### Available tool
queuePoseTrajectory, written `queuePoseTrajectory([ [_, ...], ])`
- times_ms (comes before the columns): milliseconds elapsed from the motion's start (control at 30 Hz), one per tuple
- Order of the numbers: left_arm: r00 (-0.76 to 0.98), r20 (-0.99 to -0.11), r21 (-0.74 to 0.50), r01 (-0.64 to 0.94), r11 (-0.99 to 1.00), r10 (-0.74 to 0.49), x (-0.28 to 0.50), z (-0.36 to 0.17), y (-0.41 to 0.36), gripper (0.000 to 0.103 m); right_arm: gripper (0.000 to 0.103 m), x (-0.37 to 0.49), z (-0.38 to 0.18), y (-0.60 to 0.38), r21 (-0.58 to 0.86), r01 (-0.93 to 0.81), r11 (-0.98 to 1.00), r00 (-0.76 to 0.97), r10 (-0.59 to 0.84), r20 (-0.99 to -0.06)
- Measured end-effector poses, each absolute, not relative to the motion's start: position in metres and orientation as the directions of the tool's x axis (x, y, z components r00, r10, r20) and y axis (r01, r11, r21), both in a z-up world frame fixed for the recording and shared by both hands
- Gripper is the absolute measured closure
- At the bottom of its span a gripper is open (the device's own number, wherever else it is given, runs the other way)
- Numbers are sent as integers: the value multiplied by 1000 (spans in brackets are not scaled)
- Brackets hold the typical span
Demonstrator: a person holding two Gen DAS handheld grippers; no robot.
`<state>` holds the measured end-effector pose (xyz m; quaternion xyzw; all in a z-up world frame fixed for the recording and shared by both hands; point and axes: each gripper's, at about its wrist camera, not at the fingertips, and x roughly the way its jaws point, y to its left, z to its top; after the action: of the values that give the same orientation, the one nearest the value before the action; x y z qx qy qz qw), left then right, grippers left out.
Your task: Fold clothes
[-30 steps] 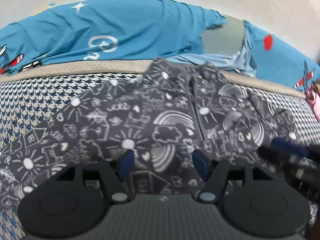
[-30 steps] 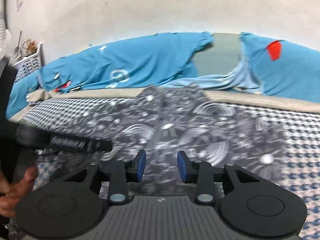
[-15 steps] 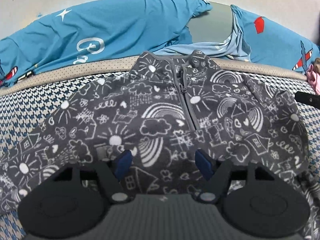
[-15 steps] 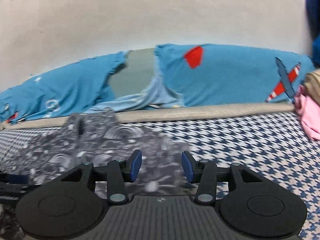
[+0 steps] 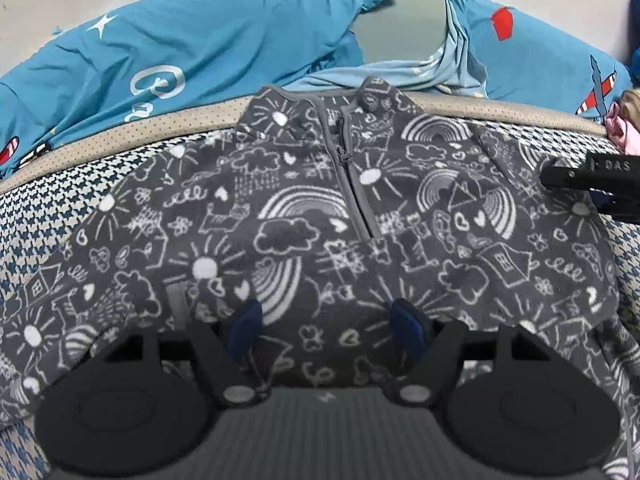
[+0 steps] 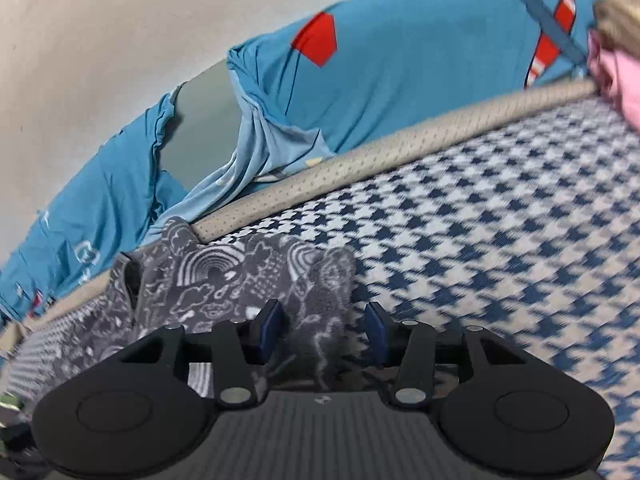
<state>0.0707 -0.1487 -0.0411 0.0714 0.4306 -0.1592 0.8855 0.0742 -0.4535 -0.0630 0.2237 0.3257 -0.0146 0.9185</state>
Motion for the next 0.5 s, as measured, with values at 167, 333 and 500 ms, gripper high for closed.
queuePoseTrajectory([
  [167, 572, -790, -14, 342, 939, -221, 70, -43, -150, 32, 91, 78, -61, -440, 356, 160, 921, 808, 86, -583],
  [333, 577, -784, -20, 345, 938, -229, 69, -42, -151, 30, 93, 75, -48, -425, 263, 157, 952, 851, 4, -525],
  [500, 575, -788, -8, 348, 937, -220, 68, -46, -154, 27, 94, 83, -51, -416, 158, 187, 970, 847, -78, -525],
])
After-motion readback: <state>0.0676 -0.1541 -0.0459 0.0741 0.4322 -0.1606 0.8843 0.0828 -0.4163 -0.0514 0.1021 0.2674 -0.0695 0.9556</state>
